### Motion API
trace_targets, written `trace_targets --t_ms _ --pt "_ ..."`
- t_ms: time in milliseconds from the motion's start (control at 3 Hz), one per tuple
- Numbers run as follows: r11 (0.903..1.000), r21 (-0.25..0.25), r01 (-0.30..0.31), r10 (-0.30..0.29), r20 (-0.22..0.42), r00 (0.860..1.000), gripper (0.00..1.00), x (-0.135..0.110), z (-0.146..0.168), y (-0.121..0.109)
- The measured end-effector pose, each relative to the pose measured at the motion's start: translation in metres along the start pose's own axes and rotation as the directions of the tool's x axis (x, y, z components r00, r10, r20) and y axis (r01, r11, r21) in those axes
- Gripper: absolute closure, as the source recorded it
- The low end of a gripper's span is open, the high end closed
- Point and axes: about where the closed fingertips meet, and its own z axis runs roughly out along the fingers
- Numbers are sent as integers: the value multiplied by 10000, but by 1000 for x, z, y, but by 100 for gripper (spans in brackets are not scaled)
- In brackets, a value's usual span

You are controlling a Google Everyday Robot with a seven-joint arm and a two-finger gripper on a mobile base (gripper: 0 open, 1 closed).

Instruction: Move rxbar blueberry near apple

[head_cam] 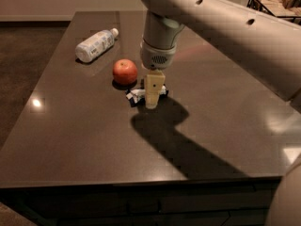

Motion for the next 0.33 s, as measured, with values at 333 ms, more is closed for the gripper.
trace_targets --t_ms 333 --pt "10000 0 0 0 0 10000 0 0 0 0"
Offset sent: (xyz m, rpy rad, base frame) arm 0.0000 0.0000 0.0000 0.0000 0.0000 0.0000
